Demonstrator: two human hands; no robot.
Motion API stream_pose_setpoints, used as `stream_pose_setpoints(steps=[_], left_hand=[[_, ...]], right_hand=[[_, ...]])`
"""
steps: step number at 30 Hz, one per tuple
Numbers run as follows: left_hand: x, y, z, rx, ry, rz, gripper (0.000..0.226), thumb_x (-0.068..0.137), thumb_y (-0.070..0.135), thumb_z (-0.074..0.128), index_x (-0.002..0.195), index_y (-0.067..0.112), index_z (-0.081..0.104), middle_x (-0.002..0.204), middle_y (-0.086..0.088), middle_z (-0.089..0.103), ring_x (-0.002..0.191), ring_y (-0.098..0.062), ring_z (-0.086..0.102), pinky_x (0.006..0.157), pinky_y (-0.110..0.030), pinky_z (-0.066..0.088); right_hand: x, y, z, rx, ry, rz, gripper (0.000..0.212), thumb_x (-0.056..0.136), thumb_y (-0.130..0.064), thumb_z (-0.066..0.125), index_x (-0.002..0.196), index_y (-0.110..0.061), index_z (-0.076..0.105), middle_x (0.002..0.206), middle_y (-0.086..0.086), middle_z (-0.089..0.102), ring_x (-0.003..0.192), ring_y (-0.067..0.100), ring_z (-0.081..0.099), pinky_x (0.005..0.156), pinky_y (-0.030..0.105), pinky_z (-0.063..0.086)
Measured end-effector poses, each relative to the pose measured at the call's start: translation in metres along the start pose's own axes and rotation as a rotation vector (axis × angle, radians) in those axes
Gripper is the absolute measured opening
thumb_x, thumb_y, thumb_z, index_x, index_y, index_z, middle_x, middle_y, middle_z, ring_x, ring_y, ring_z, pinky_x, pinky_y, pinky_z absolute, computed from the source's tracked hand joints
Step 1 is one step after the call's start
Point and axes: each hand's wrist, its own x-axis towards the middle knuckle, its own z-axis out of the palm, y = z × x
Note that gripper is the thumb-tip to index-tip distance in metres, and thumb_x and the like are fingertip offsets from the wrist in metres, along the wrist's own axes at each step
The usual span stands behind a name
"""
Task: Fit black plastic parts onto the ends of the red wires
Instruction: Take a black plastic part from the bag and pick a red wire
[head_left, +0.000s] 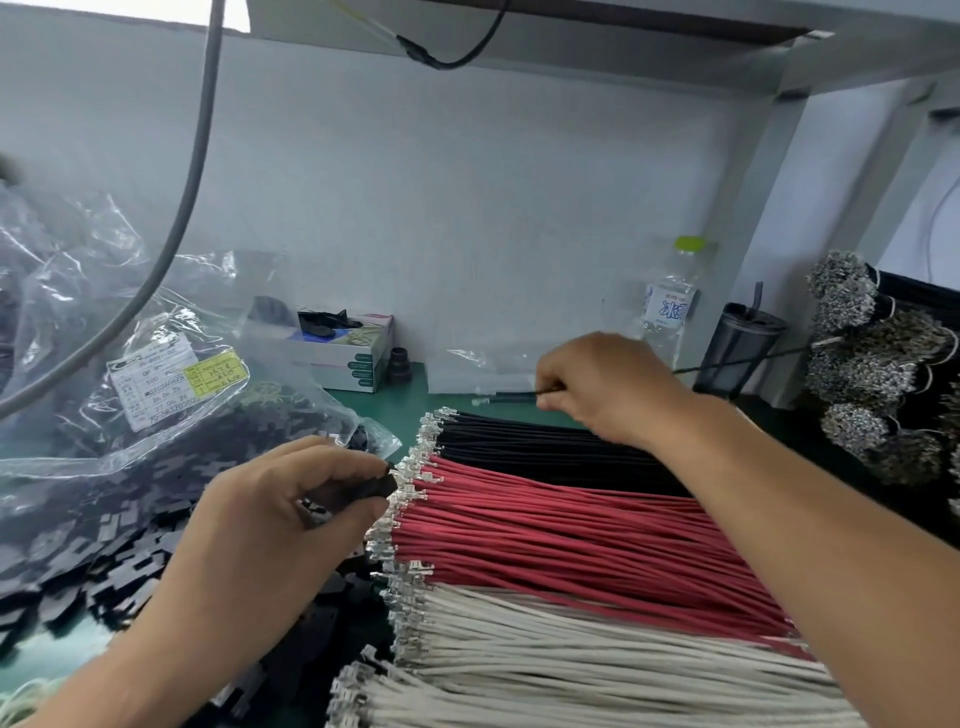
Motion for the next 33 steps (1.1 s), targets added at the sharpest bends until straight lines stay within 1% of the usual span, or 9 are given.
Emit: stream_pose_setpoints(steps=[4,7,9,10,12,15,19,25,33], left_hand=[[-0.001,0.000,0.000,-0.002,-0.001,-0.010,0.034,0.074,0.015,0.090,0.086,0.044,0.077,0.091,0.027,0.071,0.066,0.004,0.065,0.062,0.000,0.042],[-0.001,0.000,0.002,-0.010,-0.002,0.009,0.029,0.078,0.013,0.087,0.089,0.039,0.078,0.094,0.024,0.071,0.075,0.002,0.067,0.065,-0.001,0.044],[-0.002,0.002,0.003,-0.040,0.002,0.019,0.027,0.079,0.014,0.086,0.091,0.037,0.079,0.095,0.021,0.071,0.077,-0.001,0.069,0.066,-0.003,0.045],[-0.003,0.004,0.003,-0.064,0.007,0.024,0.027,0.079,0.014,0.086,0.090,0.038,0.079,0.094,0.020,0.071,0.077,-0.002,0.069,0.066,-0.003,0.046],[-0.004,0.009,0.005,-0.119,0.013,0.025,0.030,0.076,0.015,0.088,0.088,0.040,0.079,0.093,0.018,0.072,0.074,-0.004,0.069,0.065,-0.004,0.047],[-0.006,0.017,0.007,-0.245,0.007,0.006,0.026,0.069,0.022,0.090,0.085,0.041,0.081,0.087,0.015,0.075,0.066,-0.005,0.068,0.060,-0.006,0.048],[-0.007,0.019,0.008,-0.375,-0.056,0.002,0.019,0.066,0.036,0.086,0.084,0.041,0.082,0.088,0.007,0.077,0.070,-0.014,0.072,0.064,-0.021,0.057],[-0.008,0.012,0.009,-0.475,-0.088,0.004,0.023,0.068,0.044,0.085,0.090,0.036,0.083,0.093,-0.004,0.077,0.074,-0.024,0.072,0.063,-0.037,0.061],[-0.009,0.014,0.010,-0.546,-0.151,-0.011,0.024,0.069,0.039,0.087,0.091,0.030,0.084,0.091,-0.006,0.076,0.076,-0.026,0.072,0.066,-0.036,0.063]], right_hand=[[0.000,-0.003,0.027,-0.050,-0.110,0.027,0.025,0.091,-0.051,0.066,0.097,-0.027,0.068,0.095,-0.006,0.065,0.090,0.020,0.064,0.073,0.032,0.045],[-0.015,-0.004,0.013,-0.099,0.024,0.045,0.061,0.086,-0.083,0.033,0.110,-0.032,0.056,0.108,-0.010,0.053,0.088,0.019,0.061,0.073,0.037,0.044],[-0.038,-0.009,-0.001,-0.005,0.180,0.006,0.065,0.087,-0.084,0.009,0.104,-0.035,0.048,0.097,-0.017,0.051,0.074,0.012,0.059,0.062,0.031,0.038],[-0.053,-0.013,-0.007,0.049,0.258,-0.025,0.058,0.092,-0.078,0.007,0.095,-0.036,0.047,0.088,-0.017,0.053,0.066,0.007,0.055,0.057,0.028,0.035],[-0.083,-0.026,-0.008,0.153,0.363,-0.056,0.047,0.098,-0.068,0.020,0.084,-0.035,0.050,0.075,-0.015,0.054,0.061,0.005,0.054,0.053,0.024,0.034],[-0.114,-0.048,0.003,0.364,0.416,-0.085,0.039,0.096,-0.065,0.037,0.087,-0.040,0.065,0.078,-0.018,0.057,0.071,0.004,0.058,0.059,0.019,0.040],[-0.122,-0.061,0.011,0.469,0.436,-0.112,0.029,0.093,-0.059,0.052,0.090,-0.042,0.074,0.080,-0.018,0.055,0.078,0.003,0.058,0.061,0.013,0.040],[-0.125,-0.061,0.010,0.577,0.470,-0.096,0.023,0.093,-0.053,0.057,0.084,-0.037,0.070,0.084,-0.015,0.054,0.079,0.008,0.059,0.064,0.020,0.042],[-0.124,-0.059,0.013,0.560,0.469,-0.059,0.025,0.095,-0.054,0.053,0.084,-0.037,0.068,0.083,-0.015,0.053,0.076,0.008,0.057,0.060,0.026,0.046]])
